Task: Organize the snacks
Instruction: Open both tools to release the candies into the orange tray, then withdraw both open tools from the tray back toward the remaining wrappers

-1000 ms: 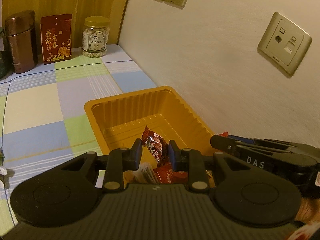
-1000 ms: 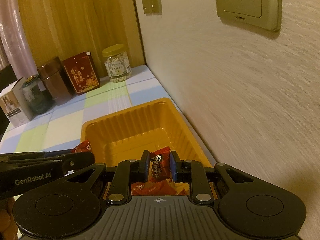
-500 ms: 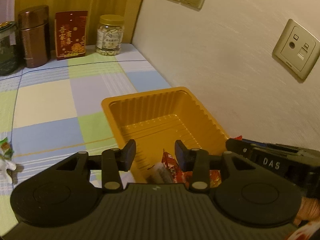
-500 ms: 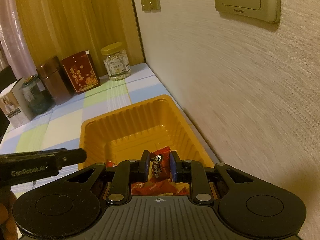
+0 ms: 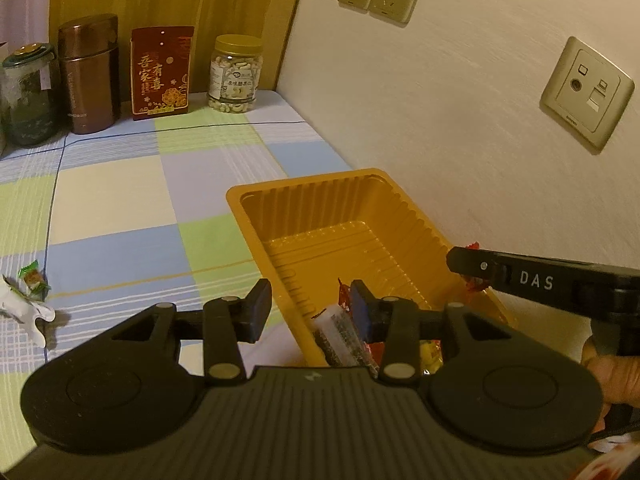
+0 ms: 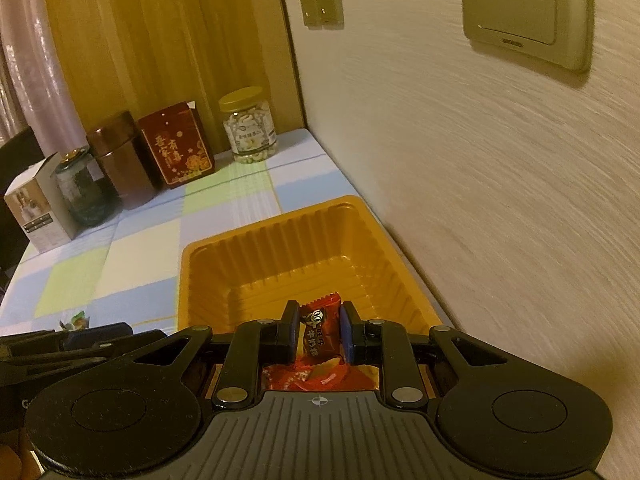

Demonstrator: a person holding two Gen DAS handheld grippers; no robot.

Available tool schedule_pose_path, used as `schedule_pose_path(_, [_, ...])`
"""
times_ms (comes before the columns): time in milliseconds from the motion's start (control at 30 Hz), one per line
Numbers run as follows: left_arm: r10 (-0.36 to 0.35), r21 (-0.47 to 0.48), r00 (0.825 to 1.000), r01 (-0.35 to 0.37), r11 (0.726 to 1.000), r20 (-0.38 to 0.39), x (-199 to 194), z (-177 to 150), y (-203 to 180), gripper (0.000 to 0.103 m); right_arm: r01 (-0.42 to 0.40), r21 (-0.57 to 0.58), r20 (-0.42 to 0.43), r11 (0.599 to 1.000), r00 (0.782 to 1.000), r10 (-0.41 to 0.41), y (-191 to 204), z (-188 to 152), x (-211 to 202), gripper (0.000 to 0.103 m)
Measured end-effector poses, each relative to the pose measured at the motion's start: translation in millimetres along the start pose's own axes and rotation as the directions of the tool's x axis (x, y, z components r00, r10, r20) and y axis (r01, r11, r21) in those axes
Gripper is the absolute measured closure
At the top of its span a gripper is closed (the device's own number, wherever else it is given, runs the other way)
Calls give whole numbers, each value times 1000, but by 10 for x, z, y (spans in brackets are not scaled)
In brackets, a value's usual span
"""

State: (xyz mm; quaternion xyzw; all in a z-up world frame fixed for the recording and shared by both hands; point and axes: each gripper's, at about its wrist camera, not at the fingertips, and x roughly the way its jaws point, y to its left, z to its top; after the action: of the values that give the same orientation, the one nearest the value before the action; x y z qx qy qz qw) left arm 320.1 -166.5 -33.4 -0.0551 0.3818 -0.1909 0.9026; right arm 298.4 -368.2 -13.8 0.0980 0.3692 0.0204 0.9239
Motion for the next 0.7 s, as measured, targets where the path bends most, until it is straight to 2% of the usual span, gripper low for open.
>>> schedule_pose_path(200, [8,-18,1000,-8,1000,6,-48,-20,88,63,-20,-11,19,1000,1000,20,69,21,26,81])
schedule_pose_path(267, [19,-22,1000,-19,1000,12,-84,-34,120,59,-33,6,19,999,999,33,61,28,37,58])
schedule_pose_path(300, [24,-23,1000,-23,999,15,-106,-43,138,57,-34,20,30,999,999,34,47,26,24,31])
schedule_pose_path(333, [30,-23,999,-29,999,19,-130,-52,155,55,-36,31,44,999,998,34,30,20,2,26])
schedule_pose_path(500, [61,-37,998,-60,998,26,-277,-119,232,52,-20,54,59,998,998,17,-17,-3,-97,26])
schedule_pose_path(700, [98,-57,994,-95,994,54,-596,-261,306,32,-15,101,56,995,998,10,-78,-111,-335,26])
